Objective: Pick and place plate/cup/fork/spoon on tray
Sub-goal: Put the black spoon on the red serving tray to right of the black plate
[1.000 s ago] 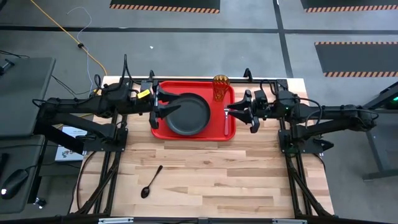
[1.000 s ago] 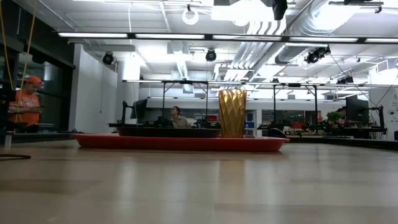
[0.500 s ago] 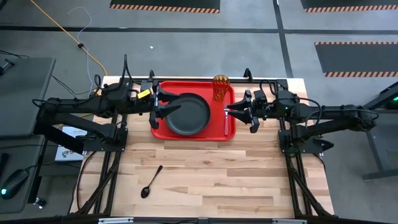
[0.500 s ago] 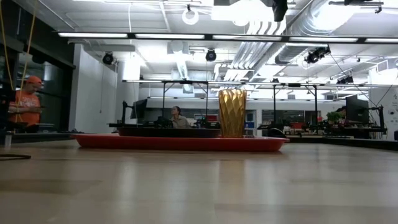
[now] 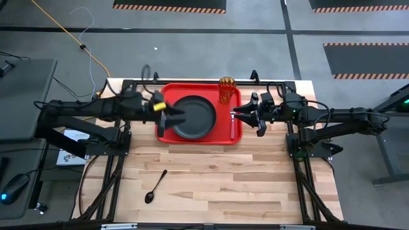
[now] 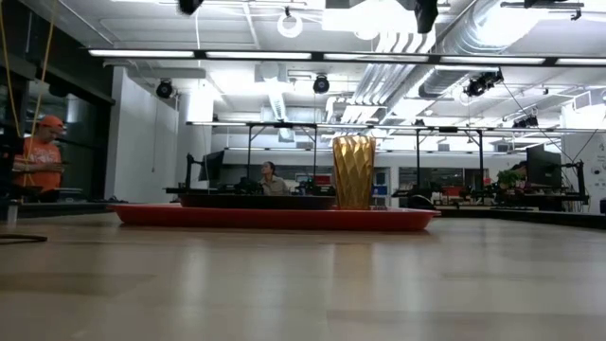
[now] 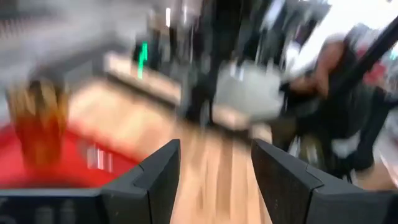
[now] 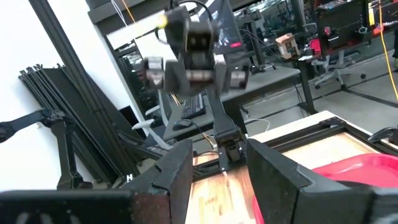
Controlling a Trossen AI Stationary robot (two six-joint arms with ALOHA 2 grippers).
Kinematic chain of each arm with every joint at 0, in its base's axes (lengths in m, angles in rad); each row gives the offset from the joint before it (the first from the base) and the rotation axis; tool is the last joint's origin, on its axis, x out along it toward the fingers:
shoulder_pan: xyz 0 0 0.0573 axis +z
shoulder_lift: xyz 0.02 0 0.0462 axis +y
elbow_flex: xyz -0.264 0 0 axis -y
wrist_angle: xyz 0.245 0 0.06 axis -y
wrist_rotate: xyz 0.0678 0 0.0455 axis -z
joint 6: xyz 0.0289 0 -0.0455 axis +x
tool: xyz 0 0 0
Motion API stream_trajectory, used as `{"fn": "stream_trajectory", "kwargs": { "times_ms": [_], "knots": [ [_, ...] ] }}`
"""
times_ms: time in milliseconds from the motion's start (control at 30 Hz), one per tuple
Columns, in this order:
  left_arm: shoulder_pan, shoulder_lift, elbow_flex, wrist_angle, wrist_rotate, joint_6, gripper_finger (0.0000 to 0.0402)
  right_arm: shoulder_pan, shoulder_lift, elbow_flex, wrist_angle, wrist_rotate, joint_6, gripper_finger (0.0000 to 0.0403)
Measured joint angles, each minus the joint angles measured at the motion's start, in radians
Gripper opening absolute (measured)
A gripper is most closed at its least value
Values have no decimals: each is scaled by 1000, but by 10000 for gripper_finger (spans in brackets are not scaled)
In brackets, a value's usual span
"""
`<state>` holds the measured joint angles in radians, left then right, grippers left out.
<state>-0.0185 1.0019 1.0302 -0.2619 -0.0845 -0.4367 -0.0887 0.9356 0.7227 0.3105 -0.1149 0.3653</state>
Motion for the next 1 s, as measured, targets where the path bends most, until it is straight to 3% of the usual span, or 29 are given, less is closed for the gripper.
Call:
{"fn": "stream_trajectory", "kwargs": {
  "times_ms": [133,267,500,700,800,1000],
  "knots": [
    [-50,9,0,-263,57,-143,186,0,0,0,-14,1,0,142],
    [-147,37,-37,-422,100,-347,186,0,0,0,-41,17,0,142],
    [-441,111,-178,-378,129,-763,186,0,0,0,-70,33,40,142],
    [-666,252,-246,-331,119,-1128,186,0,0,0,-92,33,45,142],
    [-710,341,-248,-330,117,-1228,186,0,0,0,-100,33,45,142],
    [-706,478,-248,-297,109,-1270,186,0,0,0,-119,33,43,142]
  ]
}}
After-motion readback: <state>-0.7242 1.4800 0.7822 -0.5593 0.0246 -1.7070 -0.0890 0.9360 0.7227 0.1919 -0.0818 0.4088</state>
